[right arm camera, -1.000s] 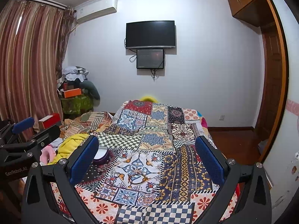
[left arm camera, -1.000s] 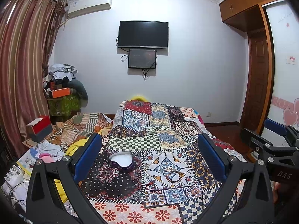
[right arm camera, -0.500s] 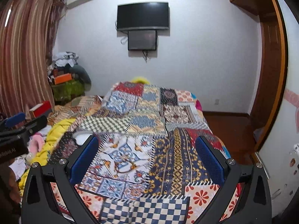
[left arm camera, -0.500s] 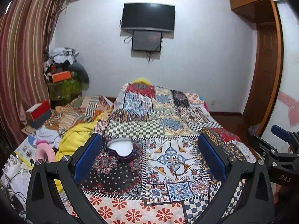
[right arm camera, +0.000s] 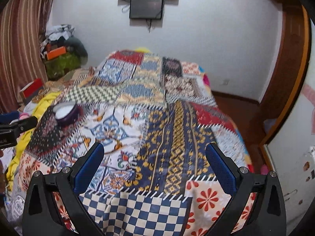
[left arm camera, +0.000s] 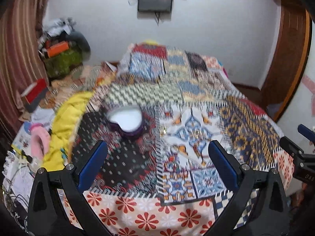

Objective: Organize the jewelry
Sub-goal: 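Lower both tools toward the jewelry scattered beside the purple heart tin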

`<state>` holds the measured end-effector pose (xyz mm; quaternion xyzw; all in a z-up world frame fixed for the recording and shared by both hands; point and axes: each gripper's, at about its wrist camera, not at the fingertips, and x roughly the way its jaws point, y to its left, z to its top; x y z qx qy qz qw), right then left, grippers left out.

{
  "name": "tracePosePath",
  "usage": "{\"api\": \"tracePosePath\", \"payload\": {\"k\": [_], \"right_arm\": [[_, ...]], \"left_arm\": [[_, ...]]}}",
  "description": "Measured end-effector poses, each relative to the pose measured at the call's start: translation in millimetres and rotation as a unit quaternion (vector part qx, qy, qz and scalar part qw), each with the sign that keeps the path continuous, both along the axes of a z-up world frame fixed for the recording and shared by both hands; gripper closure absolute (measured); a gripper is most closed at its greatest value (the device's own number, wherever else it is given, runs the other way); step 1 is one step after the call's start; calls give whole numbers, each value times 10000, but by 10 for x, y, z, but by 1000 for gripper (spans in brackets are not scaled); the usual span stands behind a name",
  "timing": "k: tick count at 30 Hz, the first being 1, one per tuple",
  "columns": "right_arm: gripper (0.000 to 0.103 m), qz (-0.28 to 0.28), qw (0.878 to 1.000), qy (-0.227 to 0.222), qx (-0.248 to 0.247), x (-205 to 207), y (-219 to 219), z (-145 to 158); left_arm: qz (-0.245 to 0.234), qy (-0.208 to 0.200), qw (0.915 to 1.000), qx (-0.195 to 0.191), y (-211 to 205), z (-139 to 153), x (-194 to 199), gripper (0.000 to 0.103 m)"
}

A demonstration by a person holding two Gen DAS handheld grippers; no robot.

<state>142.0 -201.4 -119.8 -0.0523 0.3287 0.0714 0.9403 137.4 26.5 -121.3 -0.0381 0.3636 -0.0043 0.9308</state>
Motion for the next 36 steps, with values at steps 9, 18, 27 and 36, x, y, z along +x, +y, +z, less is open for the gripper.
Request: {"api": "tracePosePath", "payload": {"k": [9,18,27,36], "right_arm": [[1,612,9953,714,241,232,83,-269],[9,1110,9837,1402,183,364,353,-592],[38,1425,9750,1703,56,360,514,-763],[66,1549,9647,2128,132,461,597,-878]], "left_arm": [[-298,945,9951,-20,-36,-587,248,0],[-450,1265,9907,-211,-17,-822,314,0],[-867,1512,9829,-600,-119,-980,402,21],[-1098,1512,9794,-760,-153,-996,443,46]]}}
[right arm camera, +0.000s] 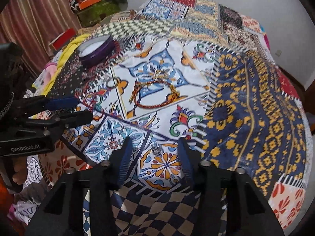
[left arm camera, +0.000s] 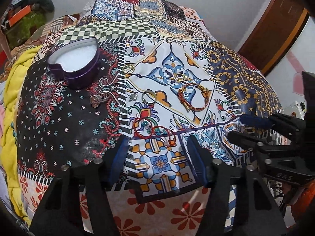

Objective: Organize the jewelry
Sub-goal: 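Lower both tools toward the jewelry scattered beside the purple heart tin, then grasp the red cord with left tool while right tool grasps a silver earring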

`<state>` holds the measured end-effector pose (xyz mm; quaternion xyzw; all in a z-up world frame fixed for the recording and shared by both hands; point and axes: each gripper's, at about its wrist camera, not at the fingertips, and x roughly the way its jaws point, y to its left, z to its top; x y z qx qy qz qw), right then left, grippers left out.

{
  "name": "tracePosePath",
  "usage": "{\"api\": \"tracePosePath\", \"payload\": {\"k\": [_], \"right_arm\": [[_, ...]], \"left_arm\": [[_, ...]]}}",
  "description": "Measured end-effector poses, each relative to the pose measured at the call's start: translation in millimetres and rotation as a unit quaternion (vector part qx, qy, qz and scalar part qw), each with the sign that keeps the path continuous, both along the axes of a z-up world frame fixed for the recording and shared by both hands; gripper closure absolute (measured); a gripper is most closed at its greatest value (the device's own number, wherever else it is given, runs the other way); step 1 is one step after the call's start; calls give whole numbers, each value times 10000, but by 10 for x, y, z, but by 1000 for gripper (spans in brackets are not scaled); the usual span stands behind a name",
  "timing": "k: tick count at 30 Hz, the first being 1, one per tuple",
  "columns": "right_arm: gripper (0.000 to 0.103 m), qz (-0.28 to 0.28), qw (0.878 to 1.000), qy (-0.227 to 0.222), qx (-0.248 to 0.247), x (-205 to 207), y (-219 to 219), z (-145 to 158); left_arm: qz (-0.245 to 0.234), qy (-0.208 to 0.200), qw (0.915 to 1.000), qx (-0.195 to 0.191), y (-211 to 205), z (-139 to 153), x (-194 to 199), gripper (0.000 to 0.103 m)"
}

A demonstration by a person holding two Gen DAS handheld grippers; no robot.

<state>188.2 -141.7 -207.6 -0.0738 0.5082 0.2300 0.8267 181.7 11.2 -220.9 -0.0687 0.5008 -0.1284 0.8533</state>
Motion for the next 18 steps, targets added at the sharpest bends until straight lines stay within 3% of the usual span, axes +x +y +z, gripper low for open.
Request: {"api": "tracePosePath", "payload": {"k": [3,9,11,15,18], "right_arm": [[68,7,9998,193,41,6,6,-76],[68,-49,9996,252,76,17,16,-129],[74,-45,9997,210,64,8,17,-136],[76,-43,9997,172,159,0,3,-154],[77,-38,9998,116,163,-11,9,-162]], "left_arm": [[-49,125,9998,-125,-1,-24,17,53],[-37,202,9997,-153,-8,-88,69,53],[-59,191,9997,-115,-25,-107,93,53],[-92,59,9997,219,-122,-144,118,58],[-128,-104,9981,588,-205,-178,126,72]]}}
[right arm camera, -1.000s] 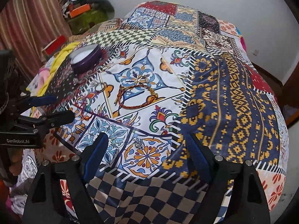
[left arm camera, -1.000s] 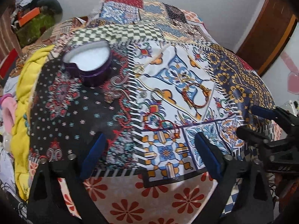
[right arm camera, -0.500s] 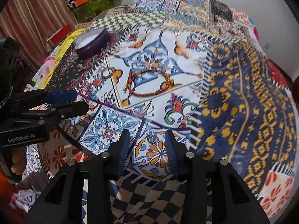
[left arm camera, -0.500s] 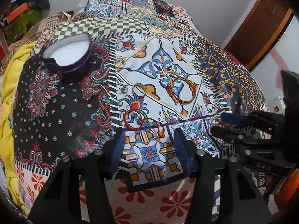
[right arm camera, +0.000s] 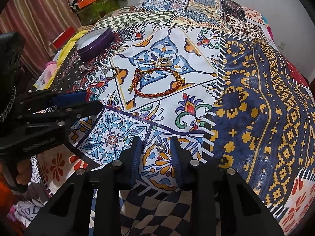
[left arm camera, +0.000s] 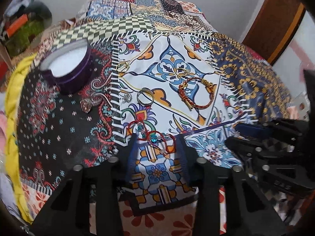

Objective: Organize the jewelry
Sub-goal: 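Grasp the red cord with left tool while right tool grasps a silver earring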

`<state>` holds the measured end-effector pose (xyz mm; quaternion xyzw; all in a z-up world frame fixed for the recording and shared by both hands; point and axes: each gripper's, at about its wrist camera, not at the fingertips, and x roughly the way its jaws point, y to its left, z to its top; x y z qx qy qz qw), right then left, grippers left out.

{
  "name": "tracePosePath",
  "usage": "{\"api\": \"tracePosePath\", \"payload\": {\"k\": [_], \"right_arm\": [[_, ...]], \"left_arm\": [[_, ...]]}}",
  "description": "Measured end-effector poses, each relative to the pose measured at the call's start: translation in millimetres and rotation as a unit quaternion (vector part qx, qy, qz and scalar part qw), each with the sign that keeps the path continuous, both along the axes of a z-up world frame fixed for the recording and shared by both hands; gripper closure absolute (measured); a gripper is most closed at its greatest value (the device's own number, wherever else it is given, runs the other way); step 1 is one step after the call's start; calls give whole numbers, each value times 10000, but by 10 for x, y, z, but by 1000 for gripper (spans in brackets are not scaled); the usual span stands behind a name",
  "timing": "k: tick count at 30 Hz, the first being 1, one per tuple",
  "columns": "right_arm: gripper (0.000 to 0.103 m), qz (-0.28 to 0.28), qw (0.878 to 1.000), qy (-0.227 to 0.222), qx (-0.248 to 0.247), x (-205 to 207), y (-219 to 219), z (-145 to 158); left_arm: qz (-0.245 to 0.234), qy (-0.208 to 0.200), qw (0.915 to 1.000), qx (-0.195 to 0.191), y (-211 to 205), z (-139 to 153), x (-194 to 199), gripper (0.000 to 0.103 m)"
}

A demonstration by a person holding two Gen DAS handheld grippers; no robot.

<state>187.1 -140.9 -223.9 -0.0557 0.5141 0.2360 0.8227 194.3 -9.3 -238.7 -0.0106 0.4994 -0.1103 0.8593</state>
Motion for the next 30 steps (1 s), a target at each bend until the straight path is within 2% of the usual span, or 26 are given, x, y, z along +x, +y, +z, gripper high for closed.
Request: {"api": "tracePosePath", "payload": {"k": [3,5,7,16,25,30], "right_arm": [[81,4,10000,-48,36,6,0,-17],[88,-39,9999,-40,85,25,-9,-25],[94,-74,9999,-25,101,44,-23,-24],[94,-188,9994,-127,260,43,-70,103],[94,-230,9962,-730,413,65,-29,533],[94,-184,9929,-1059,516,64,29,772]], "left_arm": [[-50,-77,9999,76,-16,-20,17,85],[-158,-93,9998,113,-25,-25,39,101],[-190,-88,9997,81,-20,-24,54,102],[-53,-186,9996,-216,135,149,16,103],[105,-709,9965,-427,287,583,-126,103],[203,-1018,9938,-389,365,798,-194,103]]}}
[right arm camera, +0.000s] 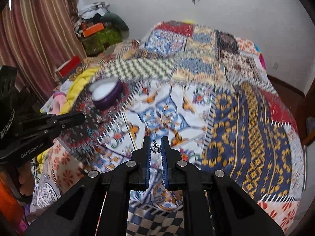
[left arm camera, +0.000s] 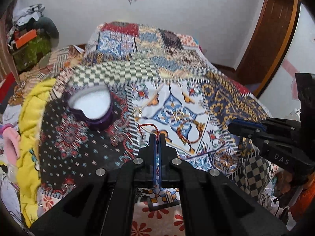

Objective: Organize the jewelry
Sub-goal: 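Grasp the red cord with left tool while right tool grasps a silver earring, then drop the red cord into the heart tin with left tool while right tool drops earring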

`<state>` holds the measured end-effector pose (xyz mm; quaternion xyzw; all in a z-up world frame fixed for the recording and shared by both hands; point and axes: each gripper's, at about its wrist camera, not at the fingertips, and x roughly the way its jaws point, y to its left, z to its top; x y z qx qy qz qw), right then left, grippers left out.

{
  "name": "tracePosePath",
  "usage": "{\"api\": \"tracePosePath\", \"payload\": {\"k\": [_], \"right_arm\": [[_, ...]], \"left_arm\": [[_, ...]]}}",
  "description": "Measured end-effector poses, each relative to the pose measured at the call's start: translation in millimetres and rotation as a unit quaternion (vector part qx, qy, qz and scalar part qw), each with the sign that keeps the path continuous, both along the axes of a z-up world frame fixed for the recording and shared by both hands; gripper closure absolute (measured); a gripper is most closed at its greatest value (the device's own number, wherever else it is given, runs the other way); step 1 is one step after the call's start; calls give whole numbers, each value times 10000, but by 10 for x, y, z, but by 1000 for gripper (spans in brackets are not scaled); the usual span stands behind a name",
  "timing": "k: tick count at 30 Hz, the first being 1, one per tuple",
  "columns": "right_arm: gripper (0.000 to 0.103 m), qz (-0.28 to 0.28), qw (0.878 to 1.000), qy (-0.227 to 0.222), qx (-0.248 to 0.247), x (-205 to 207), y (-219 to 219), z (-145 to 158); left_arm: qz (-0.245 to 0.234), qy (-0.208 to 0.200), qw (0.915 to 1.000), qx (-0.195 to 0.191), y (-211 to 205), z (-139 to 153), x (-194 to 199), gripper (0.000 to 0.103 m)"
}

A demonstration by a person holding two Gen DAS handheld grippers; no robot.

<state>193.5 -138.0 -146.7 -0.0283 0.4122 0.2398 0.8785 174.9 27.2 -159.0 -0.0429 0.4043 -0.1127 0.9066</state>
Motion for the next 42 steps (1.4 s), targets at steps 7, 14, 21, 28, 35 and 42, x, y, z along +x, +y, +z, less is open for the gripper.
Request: {"api": "tracePosePath", "payload": {"k": [7,14,21,28,35,42], "right_arm": [[94,92,9988,-474,95,33,142,335],[94,210,9965,-784,197,140,337,589],[94,437,9941,-943,312,272,596,753],[94,651,9934,-845,411,507,882,733],[94,853,9939,-633,292,739,1166,555],[94,1117,9931,-300,180,957,1428,330]], "left_arm": [[248,-432,9987,-46,196,295,-26,103],[533,-814,9953,23,458,521,-3,103],[776,-986,9921,29,749,648,138,103],[863,-1066,9905,30,926,687,329,103],[846,-911,9922,-26,1059,565,678,103],[813,-542,9952,-33,1103,299,990,103]]}}
